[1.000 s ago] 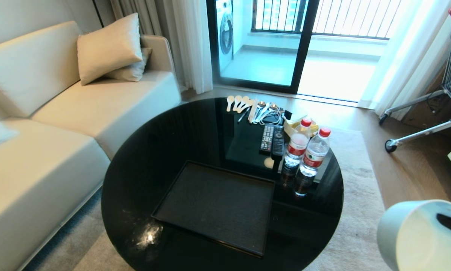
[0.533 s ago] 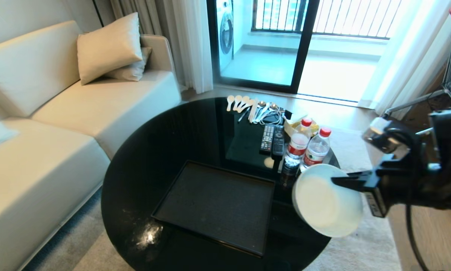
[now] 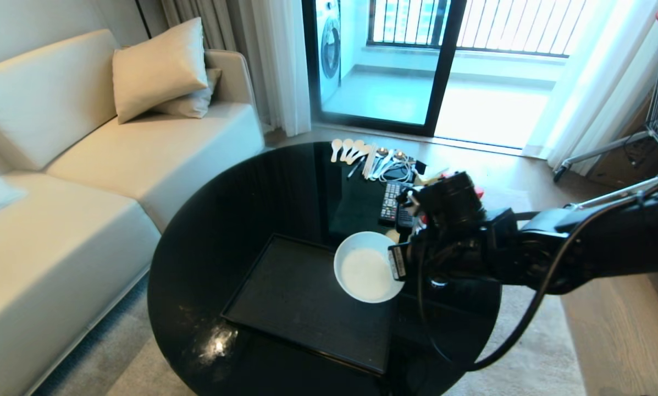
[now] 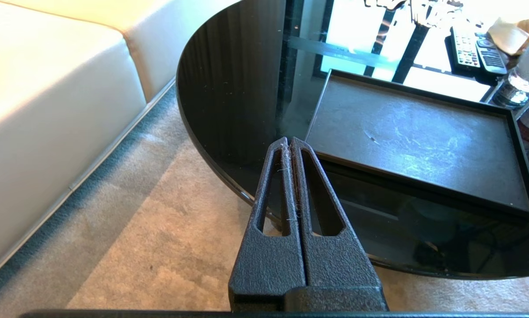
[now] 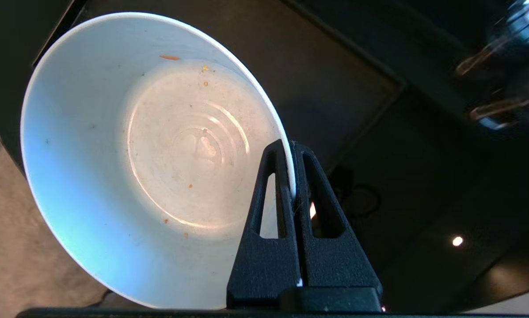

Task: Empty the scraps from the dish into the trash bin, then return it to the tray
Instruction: Put the bowl back to the table

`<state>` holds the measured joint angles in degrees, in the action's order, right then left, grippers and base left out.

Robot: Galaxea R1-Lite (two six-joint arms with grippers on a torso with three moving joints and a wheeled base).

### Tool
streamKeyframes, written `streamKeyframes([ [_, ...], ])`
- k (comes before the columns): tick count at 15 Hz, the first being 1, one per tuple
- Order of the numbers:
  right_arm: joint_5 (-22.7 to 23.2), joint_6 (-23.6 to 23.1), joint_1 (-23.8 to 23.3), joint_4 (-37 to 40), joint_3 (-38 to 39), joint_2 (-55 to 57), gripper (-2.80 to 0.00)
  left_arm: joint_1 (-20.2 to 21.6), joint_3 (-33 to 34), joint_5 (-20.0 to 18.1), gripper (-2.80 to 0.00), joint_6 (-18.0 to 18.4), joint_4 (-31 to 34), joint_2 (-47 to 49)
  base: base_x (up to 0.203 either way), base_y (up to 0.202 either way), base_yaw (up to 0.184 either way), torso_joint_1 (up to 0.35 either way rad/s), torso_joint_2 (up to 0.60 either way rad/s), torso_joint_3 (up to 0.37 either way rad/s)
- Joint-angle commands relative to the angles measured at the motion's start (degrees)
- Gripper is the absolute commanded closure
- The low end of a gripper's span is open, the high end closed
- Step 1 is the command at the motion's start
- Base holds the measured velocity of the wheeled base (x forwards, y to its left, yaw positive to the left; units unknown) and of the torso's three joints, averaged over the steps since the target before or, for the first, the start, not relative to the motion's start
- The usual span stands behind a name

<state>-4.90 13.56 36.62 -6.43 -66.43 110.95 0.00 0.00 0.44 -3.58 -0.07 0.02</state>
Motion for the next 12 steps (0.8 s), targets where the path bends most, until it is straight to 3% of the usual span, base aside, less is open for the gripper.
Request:
streamKeyframes([
  [1,-0.5,4.5,1.7,1.3,-2.8,5.4,0.0,0.0,0.0,0.0,0.0,0.0,0.0,0.0,0.0,0.0,0.0,0.0,0.0,0.0],
  [7,-4.5,11.2,2.6,-2.3,-4.3,14.5,0.0,0.0,0.0,0.0,0.0,0.0,0.0,0.0,0.0,0.0,0.0,0.0,0.0,0.0],
  [9,-5.5,11.7,2.6,-7.9,-4.6,17.2,0.0,0.0,0.0,0.0,0.0,0.0,0.0,0.0,0.0,0.0,0.0,0.0,0.0,0.0],
  [12,-5.7,11.7,2.5,-8.9,-4.8,19.5,0.0,0.0,0.0,0.0,0.0,0.0,0.0,0.0,0.0,0.0,0.0,0.0,0.0,0.0],
])
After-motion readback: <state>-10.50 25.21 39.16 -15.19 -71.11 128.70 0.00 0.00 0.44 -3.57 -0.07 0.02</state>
